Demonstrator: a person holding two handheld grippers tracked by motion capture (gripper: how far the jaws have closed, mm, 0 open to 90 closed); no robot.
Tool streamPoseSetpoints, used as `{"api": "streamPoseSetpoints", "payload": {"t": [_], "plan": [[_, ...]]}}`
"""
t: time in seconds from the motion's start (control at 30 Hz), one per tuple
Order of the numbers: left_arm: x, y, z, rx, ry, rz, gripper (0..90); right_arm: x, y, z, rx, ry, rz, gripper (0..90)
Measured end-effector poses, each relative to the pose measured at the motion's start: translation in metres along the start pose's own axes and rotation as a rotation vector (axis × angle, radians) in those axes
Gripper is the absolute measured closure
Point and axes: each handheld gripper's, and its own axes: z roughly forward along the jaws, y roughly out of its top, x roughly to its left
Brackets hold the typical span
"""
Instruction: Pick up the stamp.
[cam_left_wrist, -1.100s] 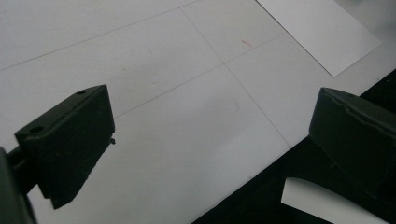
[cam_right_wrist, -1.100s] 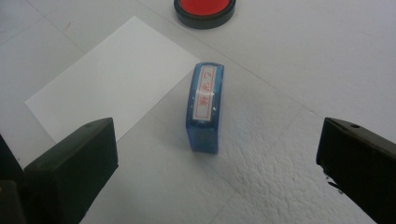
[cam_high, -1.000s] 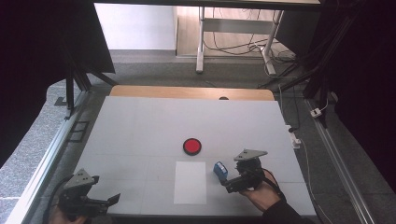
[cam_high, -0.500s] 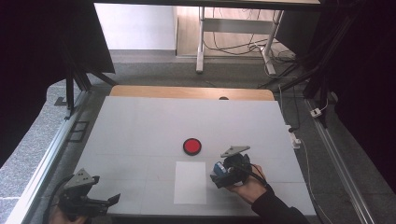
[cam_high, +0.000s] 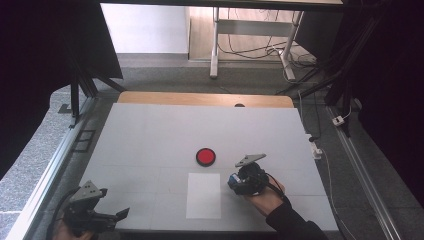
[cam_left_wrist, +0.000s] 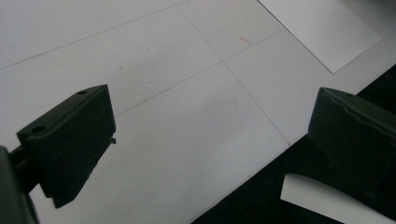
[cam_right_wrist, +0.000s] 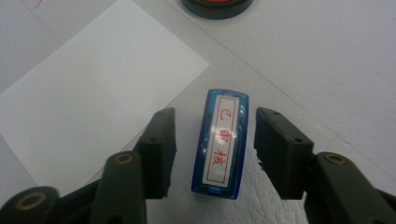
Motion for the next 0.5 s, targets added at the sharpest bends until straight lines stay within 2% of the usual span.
{"api": "streamPoseSetpoints", "payload": {"t": [0.13,0.33,0.5], "plan": [[-0.0001,0.0,0.0,0.001,-0.001,0.001,0.8,0.0,0.0009,0.0017,0.023,-0.017,0.001,69.6],[-0.0003,0.0003,0.0003,0.003,-0.002,0.004,0.8,-0.0001,0.0017,0.0013,0.026,-0.028,-0.005,71.2],[0.0003,0.0004,0.0002,0.003,-0.001,-0.002,1.0,-0.0027,0.0021,-0.0025,0.014,-0.005,-0.007,71.2]]}}
